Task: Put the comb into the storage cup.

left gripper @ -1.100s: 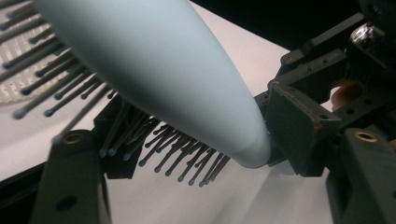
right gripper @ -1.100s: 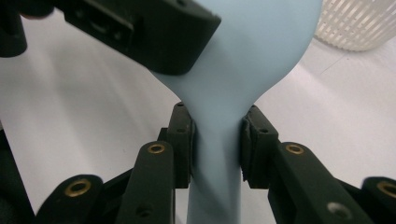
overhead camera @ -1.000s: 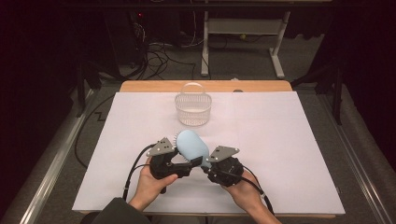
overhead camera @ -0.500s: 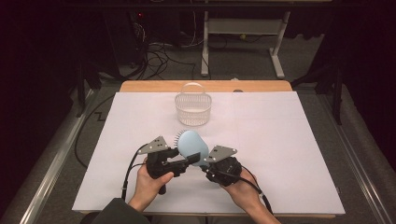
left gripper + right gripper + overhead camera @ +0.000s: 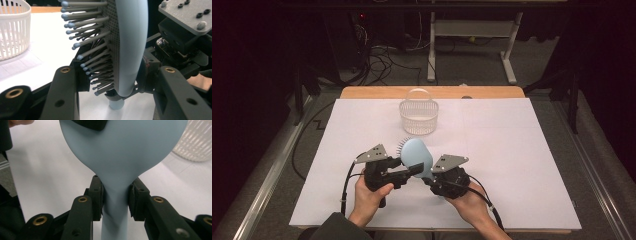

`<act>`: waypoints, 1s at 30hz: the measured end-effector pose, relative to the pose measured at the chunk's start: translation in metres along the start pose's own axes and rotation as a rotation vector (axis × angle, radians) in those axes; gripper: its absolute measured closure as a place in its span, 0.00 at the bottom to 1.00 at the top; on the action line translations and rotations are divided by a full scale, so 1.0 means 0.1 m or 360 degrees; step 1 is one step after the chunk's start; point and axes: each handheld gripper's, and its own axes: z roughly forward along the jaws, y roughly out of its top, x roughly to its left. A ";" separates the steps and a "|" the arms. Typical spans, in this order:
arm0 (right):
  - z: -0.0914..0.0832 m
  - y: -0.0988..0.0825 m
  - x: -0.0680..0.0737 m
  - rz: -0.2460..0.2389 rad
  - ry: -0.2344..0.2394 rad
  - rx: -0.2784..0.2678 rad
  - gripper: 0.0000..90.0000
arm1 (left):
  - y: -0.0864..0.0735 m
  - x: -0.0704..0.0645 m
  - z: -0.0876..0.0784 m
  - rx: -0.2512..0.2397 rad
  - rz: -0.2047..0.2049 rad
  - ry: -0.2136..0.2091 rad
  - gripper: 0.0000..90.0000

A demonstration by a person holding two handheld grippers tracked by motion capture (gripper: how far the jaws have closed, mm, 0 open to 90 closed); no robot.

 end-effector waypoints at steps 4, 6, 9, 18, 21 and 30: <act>0.01 0.00 -0.02 0.0033 0.0052 -0.0005 0.72 | 0.01 0.00 -0.01 -0.0002 0.0005 -0.0003 0.61; 0.01 -0.01 -0.03 0.0041 0.0062 -0.0003 0.68 | 0.01 0.01 -0.02 -0.0009 0.0003 0.0002 0.61; 0.02 -0.02 -0.04 0.0061 0.0085 -0.0007 0.64 | 0.02 0.02 -0.05 -0.0021 -0.0001 0.0014 0.61; -0.01 -0.06 -0.09 0.0076 0.0081 -0.0077 0.50 | 0.03 0.06 -0.12 -0.0054 -0.0014 0.0035 0.61; -0.03 -0.08 -0.12 0.0096 0.0087 -0.0101 0.46 | 0.04 0.08 -0.13 -0.0060 -0.0017 0.0046 0.61; -0.07 -0.14 -0.18 0.0089 0.0074 -0.0162 0.39 | 0.05 0.10 -0.18 -0.0090 -0.0022 0.0063 0.61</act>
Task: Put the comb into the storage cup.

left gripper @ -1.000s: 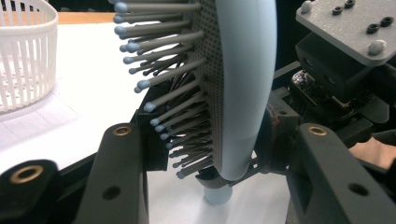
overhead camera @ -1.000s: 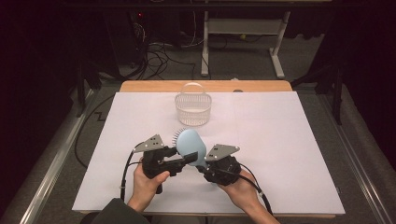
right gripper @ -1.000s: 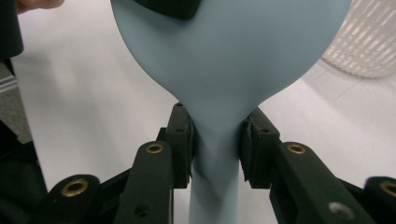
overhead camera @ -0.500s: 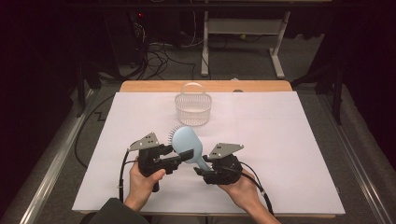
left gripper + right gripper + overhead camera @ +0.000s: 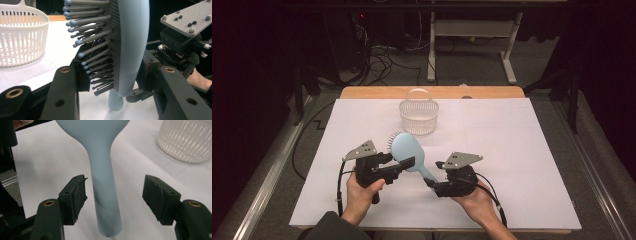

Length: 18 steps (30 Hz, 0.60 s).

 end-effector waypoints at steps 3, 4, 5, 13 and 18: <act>-0.04 -0.01 -0.03 0.0020 0.0004 -0.0019 0.37 | 0.00 0.01 -0.01 0.0001 0.0000 0.0013 0.61; -0.05 -0.01 -0.05 0.0029 0.0003 -0.0024 0.37 | 0.00 0.01 -0.01 0.0001 -0.0001 0.0014 0.61; -0.06 -0.02 -0.06 0.0036 0.0003 -0.0027 0.36 | 0.00 0.01 -0.01 0.0000 -0.0001 0.0014 0.61; -0.15 -0.05 -0.14 0.0082 -0.0044 -0.0063 0.31 | 0.01 0.03 -0.04 -0.0014 -0.0012 0.0029 0.61; -0.17 -0.08 -0.17 0.0078 -0.0051 -0.0061 0.29 | 0.02 0.04 -0.06 -0.0025 -0.0019 0.0036 0.61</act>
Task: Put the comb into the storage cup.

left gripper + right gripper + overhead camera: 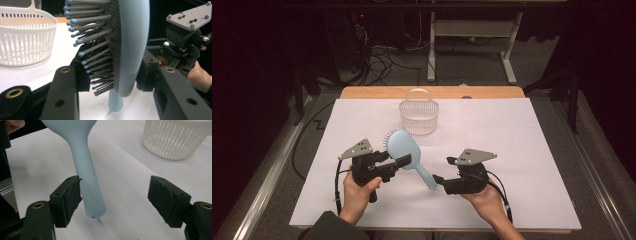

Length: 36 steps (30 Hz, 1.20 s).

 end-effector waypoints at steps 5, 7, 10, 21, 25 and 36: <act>-0.08 -0.03 -0.07 0.0046 0.0008 -0.0036 0.28 | 0.00 0.00 -0.02 -0.0009 0.0001 0.0009 0.61; -0.13 -0.06 -0.12 0.0061 -0.0025 -0.0052 0.28 | 0.01 0.01 -0.04 -0.0013 -0.0003 0.0014 0.61; -0.25 -0.14 -0.22 0.0112 -0.0082 -0.0078 0.27 | 0.01 0.01 -0.05 -0.0025 -0.0009 0.0019 0.61; -0.68 -0.46 -0.55 0.0241 -0.0221 -0.0220 0.27 | 0.01 0.02 -0.04 -0.0015 -0.0004 0.0032 0.61; -0.81 -0.57 -0.62 0.0250 -0.0282 -0.0245 0.26 | 0.01 0.02 -0.05 -0.0019 -0.0005 0.0038 0.61; -1.04 -0.87 -0.71 0.0277 -0.0394 -0.0269 0.26 | 0.01 0.05 -0.07 -0.0018 -0.0015 0.0061 0.61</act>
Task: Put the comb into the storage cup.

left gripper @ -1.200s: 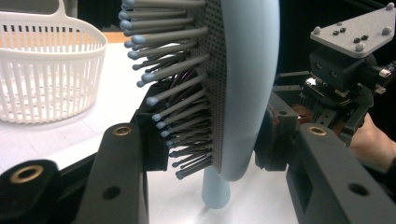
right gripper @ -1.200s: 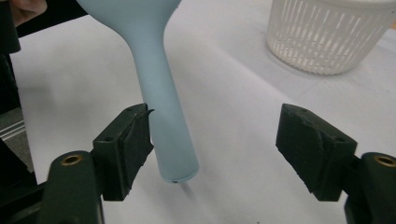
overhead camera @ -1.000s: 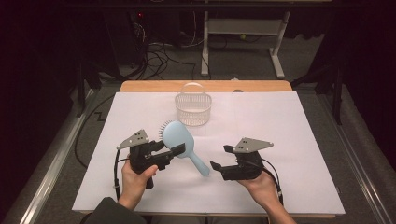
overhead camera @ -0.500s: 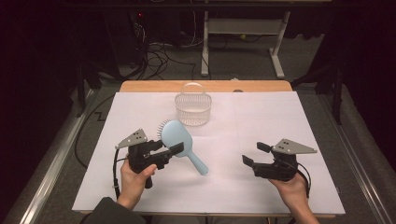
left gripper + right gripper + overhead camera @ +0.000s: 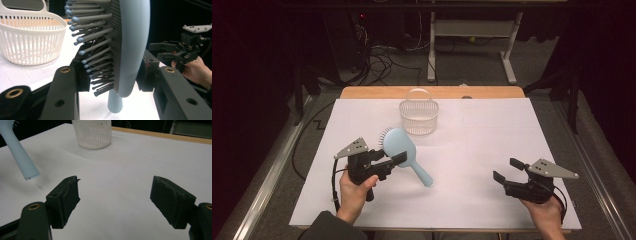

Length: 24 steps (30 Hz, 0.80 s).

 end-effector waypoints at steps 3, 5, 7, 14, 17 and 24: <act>-0.07 -0.10 -0.05 0.0011 -0.0034 -0.0033 0.26 | 0.00 0.01 0.00 0.0003 -0.0006 0.0006 0.61; -0.10 -0.16 -0.08 0.0030 -0.0052 -0.0042 0.26 | 0.00 0.02 0.00 0.0006 -0.0005 0.0009 0.61; -0.12 -0.21 -0.12 0.0047 -0.0064 -0.0041 0.26 | 0.00 0.02 0.00 0.0007 -0.0005 0.0013 0.61; -0.16 -0.34 -0.21 0.0098 -0.0092 -0.0045 0.26 | -0.01 0.03 0.00 0.0015 -0.0016 0.0030 0.61; -0.19 -0.40 -0.25 0.0116 -0.0109 -0.0062 0.25 | -0.01 0.02 0.00 0.0029 -0.0007 0.0034 0.61; -0.19 -0.40 -0.27 0.0149 -0.0115 -0.0095 0.25 | 0.01 0.06 -0.02 0.0012 -0.0042 0.0036 0.61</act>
